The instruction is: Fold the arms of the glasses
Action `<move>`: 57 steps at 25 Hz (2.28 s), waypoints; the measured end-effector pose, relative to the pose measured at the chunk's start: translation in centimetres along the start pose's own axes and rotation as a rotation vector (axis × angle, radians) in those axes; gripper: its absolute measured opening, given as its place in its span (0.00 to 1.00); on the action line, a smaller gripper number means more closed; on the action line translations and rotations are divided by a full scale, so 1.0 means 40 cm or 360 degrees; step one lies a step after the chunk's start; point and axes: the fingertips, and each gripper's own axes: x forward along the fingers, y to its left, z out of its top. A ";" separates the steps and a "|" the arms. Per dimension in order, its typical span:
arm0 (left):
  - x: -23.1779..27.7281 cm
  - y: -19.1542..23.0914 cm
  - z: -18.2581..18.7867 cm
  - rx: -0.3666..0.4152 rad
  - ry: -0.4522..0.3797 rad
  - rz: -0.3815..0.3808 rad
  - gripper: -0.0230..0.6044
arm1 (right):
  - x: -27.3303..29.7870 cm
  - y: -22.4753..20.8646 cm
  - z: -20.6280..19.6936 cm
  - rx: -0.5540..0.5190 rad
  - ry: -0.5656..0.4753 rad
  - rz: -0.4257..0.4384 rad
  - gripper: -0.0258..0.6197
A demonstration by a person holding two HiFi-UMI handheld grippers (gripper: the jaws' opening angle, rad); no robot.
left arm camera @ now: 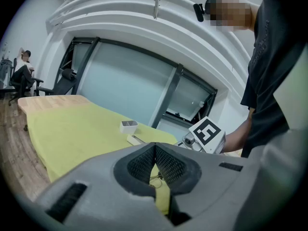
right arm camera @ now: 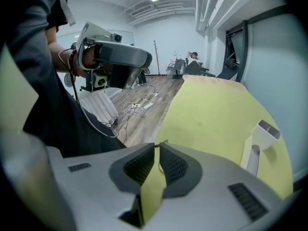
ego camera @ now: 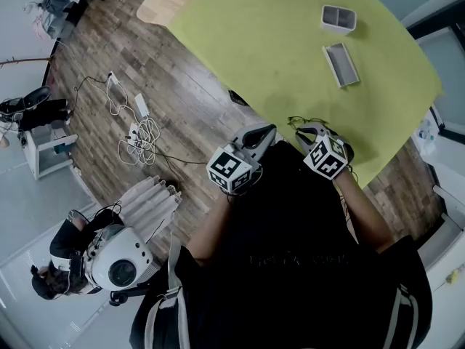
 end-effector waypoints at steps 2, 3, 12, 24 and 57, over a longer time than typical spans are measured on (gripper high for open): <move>0.007 -0.002 0.003 0.0006 0.0003 -0.0009 0.07 | -0.007 -0.007 -0.007 0.0033 0.0002 -0.0004 0.10; 0.010 -0.003 0.004 0.0008 0.0004 -0.0013 0.07 | -0.010 -0.010 -0.011 0.0048 0.0004 -0.0007 0.10; 0.024 -0.015 0.002 0.0015 0.0031 -0.0035 0.07 | -0.039 -0.026 -0.092 0.0133 0.0069 -0.0041 0.10; 0.031 -0.020 -0.007 0.0010 0.0069 -0.0045 0.07 | -0.038 -0.063 -0.174 0.0195 0.0160 -0.0078 0.10; 0.020 -0.026 -0.038 -0.0030 0.0116 -0.0028 0.07 | 0.085 -0.109 -0.376 0.0339 0.0405 -0.0063 0.10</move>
